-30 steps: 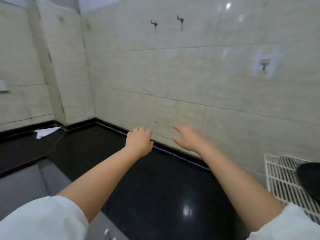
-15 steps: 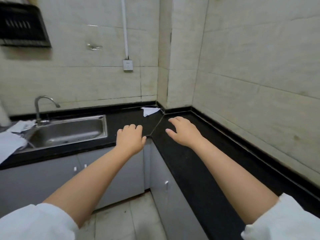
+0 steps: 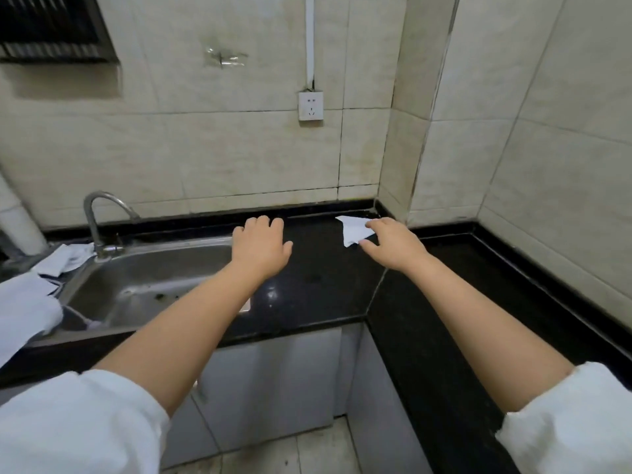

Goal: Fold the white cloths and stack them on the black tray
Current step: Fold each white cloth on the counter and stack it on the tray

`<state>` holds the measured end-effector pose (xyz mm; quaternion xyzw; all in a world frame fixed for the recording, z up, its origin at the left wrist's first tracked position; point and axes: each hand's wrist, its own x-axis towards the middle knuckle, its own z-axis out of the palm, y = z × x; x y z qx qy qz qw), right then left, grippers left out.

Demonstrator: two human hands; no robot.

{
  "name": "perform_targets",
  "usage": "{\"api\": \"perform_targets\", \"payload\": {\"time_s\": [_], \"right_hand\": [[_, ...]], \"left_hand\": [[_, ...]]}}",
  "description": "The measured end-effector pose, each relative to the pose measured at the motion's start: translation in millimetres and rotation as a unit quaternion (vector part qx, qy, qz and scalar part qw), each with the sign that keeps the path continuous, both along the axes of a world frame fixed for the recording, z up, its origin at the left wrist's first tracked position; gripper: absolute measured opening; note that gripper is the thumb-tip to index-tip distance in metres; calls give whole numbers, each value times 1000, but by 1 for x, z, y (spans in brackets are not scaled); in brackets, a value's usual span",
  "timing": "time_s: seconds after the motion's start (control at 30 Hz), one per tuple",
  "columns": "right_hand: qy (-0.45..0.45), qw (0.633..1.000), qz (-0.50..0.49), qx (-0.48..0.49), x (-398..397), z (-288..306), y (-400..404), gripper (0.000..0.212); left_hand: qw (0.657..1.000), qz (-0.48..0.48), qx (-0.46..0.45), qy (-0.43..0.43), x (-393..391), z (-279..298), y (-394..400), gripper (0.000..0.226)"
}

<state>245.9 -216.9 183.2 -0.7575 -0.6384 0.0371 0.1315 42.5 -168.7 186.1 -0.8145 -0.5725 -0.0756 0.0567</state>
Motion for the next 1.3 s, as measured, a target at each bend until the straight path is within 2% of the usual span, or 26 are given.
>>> {"api": "perform_targets", "payload": {"time_s": [0.13,0.27,0.4,0.53,0.73,0.8,0.87,1.07,1.2,1.3], "right_hand": [[19,999,-11,-49,6,-35,91,49],[60,993,-78,-58,20,-69,181,48],[118,977,-144,-107,34,-106,252,41],[204,943,-227,-132,58,-149,302,45],[331,864,-362,-115,105,-196,374,29],[370,837,-390,-109,115,-210,401,37],[375,827,-404,-111,119,-222,423,43],[319,865,-380,-75,132,-234,450,42],[282,930,-235,-36,122,-217,428,24],[238,962,-118,-56,118,-194,390,22]], "left_hand": [[1000,-14,-18,15,12,-21,94,47],[997,-69,-32,24,36,-43,189,48],[989,-124,-66,39,59,-69,272,47],[979,-155,-130,34,88,-106,332,46],[957,-204,-202,48,112,-157,374,47],[953,-199,-221,57,112,-169,384,47],[954,-180,-231,72,110,-180,395,48],[955,-136,-251,81,122,-196,417,48],[960,-141,-241,29,142,-201,414,52],[962,-136,-232,-47,162,-203,400,62]]}}
